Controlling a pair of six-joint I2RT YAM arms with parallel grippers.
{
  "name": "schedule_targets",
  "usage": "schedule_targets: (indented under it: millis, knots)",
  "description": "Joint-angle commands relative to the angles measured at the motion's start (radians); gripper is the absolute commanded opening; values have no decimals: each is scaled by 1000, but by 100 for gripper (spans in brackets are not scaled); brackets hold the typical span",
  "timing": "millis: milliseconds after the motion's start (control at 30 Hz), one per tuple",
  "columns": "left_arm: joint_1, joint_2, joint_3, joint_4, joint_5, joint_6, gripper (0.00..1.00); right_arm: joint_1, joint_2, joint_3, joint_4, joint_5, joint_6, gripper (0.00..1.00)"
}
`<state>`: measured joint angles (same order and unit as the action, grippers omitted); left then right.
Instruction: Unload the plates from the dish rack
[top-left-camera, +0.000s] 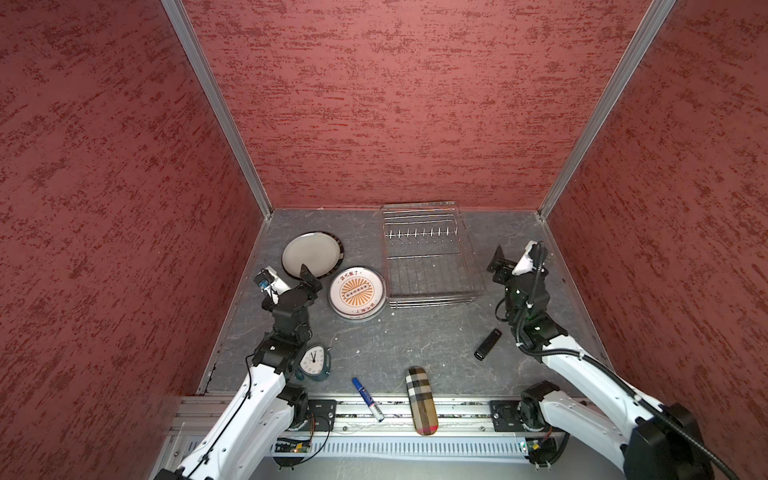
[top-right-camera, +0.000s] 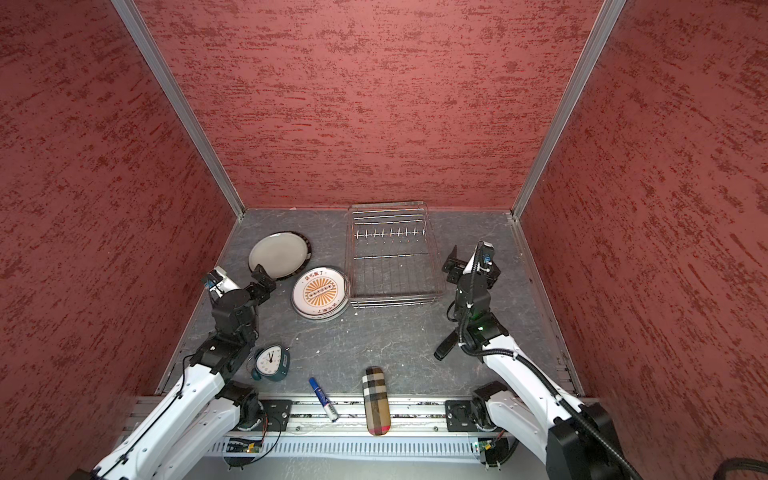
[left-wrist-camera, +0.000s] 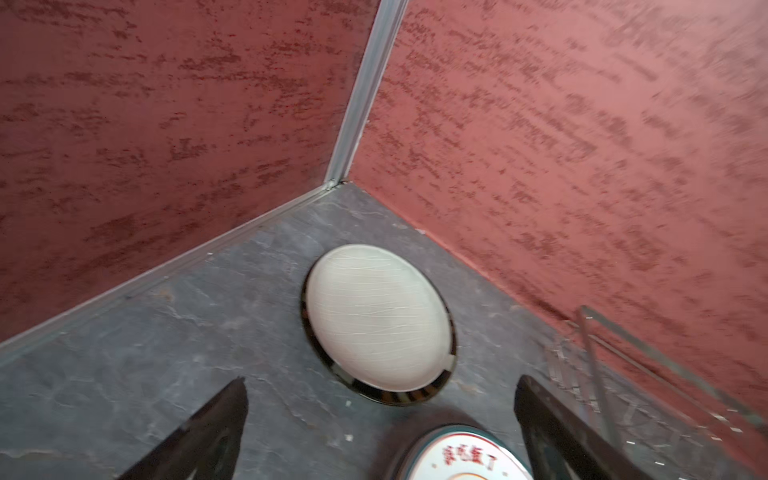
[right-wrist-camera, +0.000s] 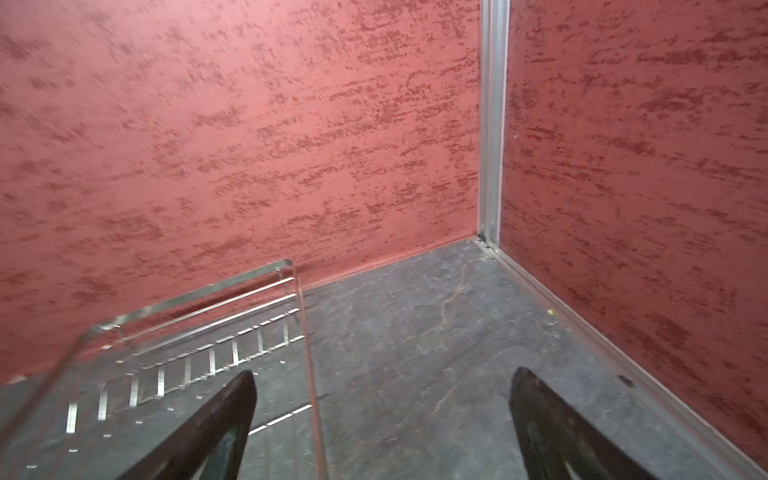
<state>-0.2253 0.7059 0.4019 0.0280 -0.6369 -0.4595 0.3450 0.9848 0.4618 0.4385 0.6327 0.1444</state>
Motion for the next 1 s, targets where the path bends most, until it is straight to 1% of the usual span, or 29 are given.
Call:
schedule_targets:
  millis: [0,67,133,167,200,233,267,333,367,400,433,467,500,533,567,600,633,667,700,733,767,800,833,867,900,933,967]
  knots:
    - [81,39,-30,105,-7,157,99,-58,35,-103,153,32,-152,95]
    - [142,59,-81,185,57,195,100,-90,50,-162,230,29,-148,94]
    - [198,76,-132,255,153,177,99,-115,61,-204,302,-4,-137,94]
    - [221,101,-167,335,213,198,99,-138,77,-223,330,-20,-131,95]
    - [235,139,-200,428,249,231,99,-162,100,-233,352,-29,-119,95]
    - [240,177,-219,506,252,246,100,-178,123,-239,368,-35,-106,95]
    - [241,218,-223,537,244,243,99,-197,150,-246,393,-46,-94,94]
    - [247,293,-211,569,270,237,99,-218,222,-264,476,-61,-91,94]
    - [247,346,-217,628,273,232,99,-224,262,-263,533,-44,-104,94]
    - [253,405,-225,715,270,210,99,-225,273,-257,541,-53,-112,94]
    - [266,453,-231,784,299,182,99,-230,281,-262,563,-73,-122,94]
    - [304,492,-214,806,373,192,100,-235,291,-274,612,-99,-120,94]
    - [337,482,-176,696,419,158,99,-246,314,-285,670,-136,-116,94]
    - [355,504,-173,729,415,154,100,-253,342,-281,713,-156,-117,94]
    - [388,522,-180,770,484,165,99,-255,378,-265,729,-179,-139,93]
    - [405,525,-173,760,510,165,99,-260,430,-251,758,-201,-147,93]
    - [407,539,-174,790,515,175,99,-266,512,-243,834,-205,-160,94]
    - [405,549,-179,823,546,203,99,-267,519,-229,813,-205,-163,95]
    - [397,559,-176,836,554,222,100,-288,478,-211,700,-245,-124,96]
    - [389,575,-171,850,553,242,100,-312,478,-222,723,-277,-105,96]
    - [379,612,-177,903,542,255,99,-319,500,-234,789,-278,-115,96]
    - [373,670,-188,993,529,264,99,-319,490,-222,736,-284,-108,97]
    - [364,711,-205,1090,545,291,99,-322,487,-203,696,-295,-101,98]
    - [343,687,-196,1029,524,301,99,-324,501,-192,700,-296,-108,98]
    - [319,677,-183,992,479,313,99,-325,505,-176,670,-306,-108,99]
    - [305,703,-179,1028,479,333,99,-341,510,-154,631,-341,-98,99]
    - [304,724,-176,1051,535,356,99,-368,520,-136,600,-421,-87,99]
